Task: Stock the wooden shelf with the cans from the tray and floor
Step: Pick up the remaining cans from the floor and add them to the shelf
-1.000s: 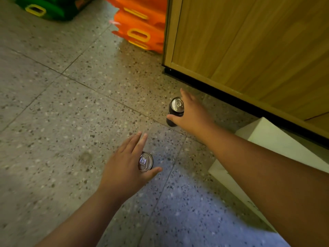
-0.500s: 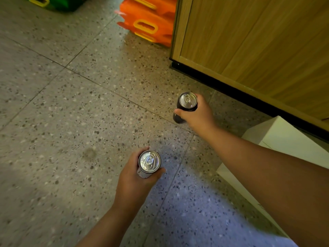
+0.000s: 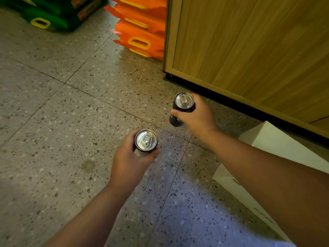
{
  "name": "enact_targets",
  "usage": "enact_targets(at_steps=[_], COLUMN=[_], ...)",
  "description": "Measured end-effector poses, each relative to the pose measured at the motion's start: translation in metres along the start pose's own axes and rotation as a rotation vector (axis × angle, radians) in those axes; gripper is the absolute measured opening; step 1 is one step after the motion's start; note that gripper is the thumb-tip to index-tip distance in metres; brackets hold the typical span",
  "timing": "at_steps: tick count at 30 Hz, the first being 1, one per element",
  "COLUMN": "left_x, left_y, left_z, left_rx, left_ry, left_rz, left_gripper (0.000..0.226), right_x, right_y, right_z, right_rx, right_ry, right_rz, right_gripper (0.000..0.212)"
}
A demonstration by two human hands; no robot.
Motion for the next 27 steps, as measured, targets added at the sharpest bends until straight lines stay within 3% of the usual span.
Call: enact_targets(at_steps=[10,16,22,27], left_x=[-0.176,-0.347,-0.528,-0.676], left_y=[-0.068,-0.129,-0.188,-0.221], left_z=[-0.005,0.023,0.058,0.092], left_rx=[0.068,0.089,0.093,0.123], left_ry=[0.116,0.191,0.25,0.293], left_rz=[-0.01,0.019,0.031,0.015], left_gripper=[0.059,0.056,0.067,0.059], right_x=[0.142,0.29,0.438,0.551], right_y=[-0.094,-0.202,-0.315,-0.412], right_z=[0.05,0.09,0.133,0.164], right_rx=[-0.043,-0.056,-0.088,-0.091], right_ry=[-0.044,-0.09,-0.124,-0.143], right_rz=[0.018,0.034,0.009,-0.027], right_gripper=[0.058,0.063,0.059,0.058])
Point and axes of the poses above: each hand's wrist, its own z-axis away from the middle knuckle, its own y-axis out of the palm, x = y × z, the point moved 3 cm from there along -z, towards the middle knuckle, and after that the axes turned 2 degrees about -z, right-handed, at the moved point
